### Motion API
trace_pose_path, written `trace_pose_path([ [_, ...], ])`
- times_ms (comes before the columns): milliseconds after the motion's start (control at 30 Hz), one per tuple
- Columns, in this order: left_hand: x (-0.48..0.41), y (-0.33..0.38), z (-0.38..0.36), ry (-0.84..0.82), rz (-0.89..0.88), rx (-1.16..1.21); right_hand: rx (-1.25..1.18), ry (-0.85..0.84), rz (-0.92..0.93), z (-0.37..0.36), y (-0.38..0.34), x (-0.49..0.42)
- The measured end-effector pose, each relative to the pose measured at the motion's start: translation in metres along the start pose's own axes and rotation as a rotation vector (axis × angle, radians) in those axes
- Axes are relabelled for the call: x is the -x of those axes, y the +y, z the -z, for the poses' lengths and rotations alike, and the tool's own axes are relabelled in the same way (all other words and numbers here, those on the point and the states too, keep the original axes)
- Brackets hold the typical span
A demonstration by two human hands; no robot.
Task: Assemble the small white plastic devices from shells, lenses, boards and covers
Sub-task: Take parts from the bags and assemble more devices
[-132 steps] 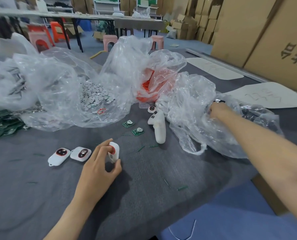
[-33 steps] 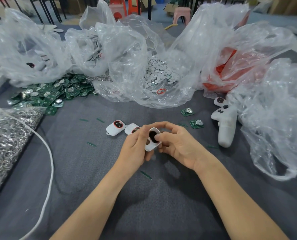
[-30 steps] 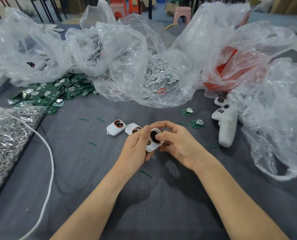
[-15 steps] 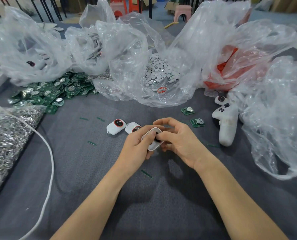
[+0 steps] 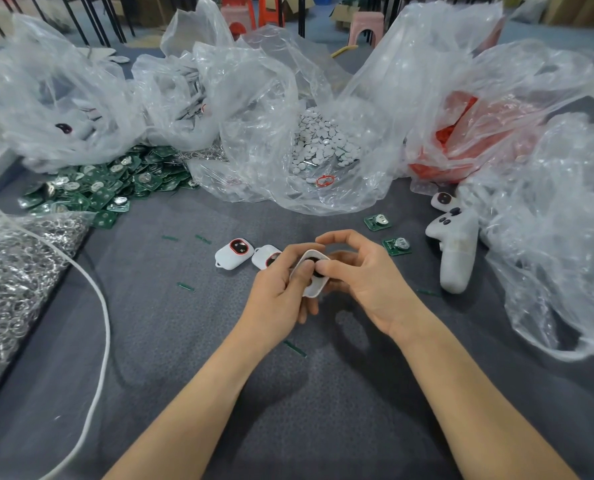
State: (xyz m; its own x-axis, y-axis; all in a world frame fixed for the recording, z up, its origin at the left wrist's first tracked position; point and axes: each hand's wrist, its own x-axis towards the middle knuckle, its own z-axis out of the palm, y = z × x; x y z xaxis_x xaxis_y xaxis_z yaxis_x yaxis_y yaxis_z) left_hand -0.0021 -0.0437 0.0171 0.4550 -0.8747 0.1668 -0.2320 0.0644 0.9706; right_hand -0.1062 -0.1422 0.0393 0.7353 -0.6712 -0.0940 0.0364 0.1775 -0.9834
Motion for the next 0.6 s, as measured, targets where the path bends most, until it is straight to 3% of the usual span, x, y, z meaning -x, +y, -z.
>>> trace_pose_path([
  [467,-0.0031,-0.0067,-0.0060,0.041,0.036,-0.137,0.389,0.060,0.100,0.0032,0.0073,-0.0034],
  [600,-0.0019,-0.0076,-0.0067,0.098,0.004,-0.121,0.240,0.060,0.064,0.0033,0.0057,-0.0024],
])
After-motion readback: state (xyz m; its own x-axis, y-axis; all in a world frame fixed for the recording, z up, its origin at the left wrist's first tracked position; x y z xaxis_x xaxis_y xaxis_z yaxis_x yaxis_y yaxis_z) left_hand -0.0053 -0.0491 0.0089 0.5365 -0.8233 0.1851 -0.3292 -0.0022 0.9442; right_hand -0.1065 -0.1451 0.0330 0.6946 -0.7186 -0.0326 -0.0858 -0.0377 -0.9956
